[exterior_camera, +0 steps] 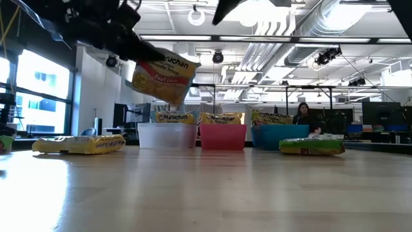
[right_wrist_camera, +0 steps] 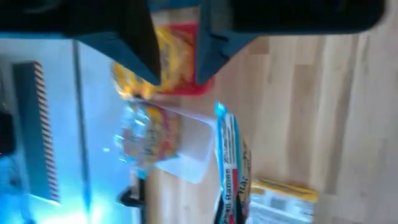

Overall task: Sort Maruchan noodles
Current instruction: Put the blue noodle pack into the transparent bin

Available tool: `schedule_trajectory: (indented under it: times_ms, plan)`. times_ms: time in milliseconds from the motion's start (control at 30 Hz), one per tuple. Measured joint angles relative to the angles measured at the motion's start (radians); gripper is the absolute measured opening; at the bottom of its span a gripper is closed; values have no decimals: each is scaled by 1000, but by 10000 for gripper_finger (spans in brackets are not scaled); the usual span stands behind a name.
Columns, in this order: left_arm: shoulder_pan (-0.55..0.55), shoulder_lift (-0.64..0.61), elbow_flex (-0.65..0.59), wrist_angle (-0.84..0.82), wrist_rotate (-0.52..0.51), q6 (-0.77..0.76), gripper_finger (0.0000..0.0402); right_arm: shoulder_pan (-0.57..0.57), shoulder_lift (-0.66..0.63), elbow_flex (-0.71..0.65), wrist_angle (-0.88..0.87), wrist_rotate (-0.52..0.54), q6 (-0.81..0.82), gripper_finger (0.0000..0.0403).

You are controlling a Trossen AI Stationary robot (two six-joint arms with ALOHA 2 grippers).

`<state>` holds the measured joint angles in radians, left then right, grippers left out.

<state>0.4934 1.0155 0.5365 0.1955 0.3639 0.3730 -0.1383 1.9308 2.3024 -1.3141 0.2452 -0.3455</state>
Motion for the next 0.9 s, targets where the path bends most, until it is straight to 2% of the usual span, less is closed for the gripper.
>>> schedule_trajectory:
  times_ms: [67,133,333,433,667,900]
  plan:
    - [90,32,0,33,72,12,4,1,-32,0,-27,32,18,29]
    - [179,78,0,93,155,20,4,5,-56,-1,-36,43,32,8]
    - [380,297,2,439,451,-46,3,34,-84,-1,-39,103,60,13]
    - [441,410,41,489,536,-62,3,45,-84,-2,-39,107,60,2]
    - [509,605,155,492,604,-42,3,68,-86,-2,-29,125,76,1]
    - [546,692,209,493,675,-26,3,86,-86,-2,34,121,76,0]
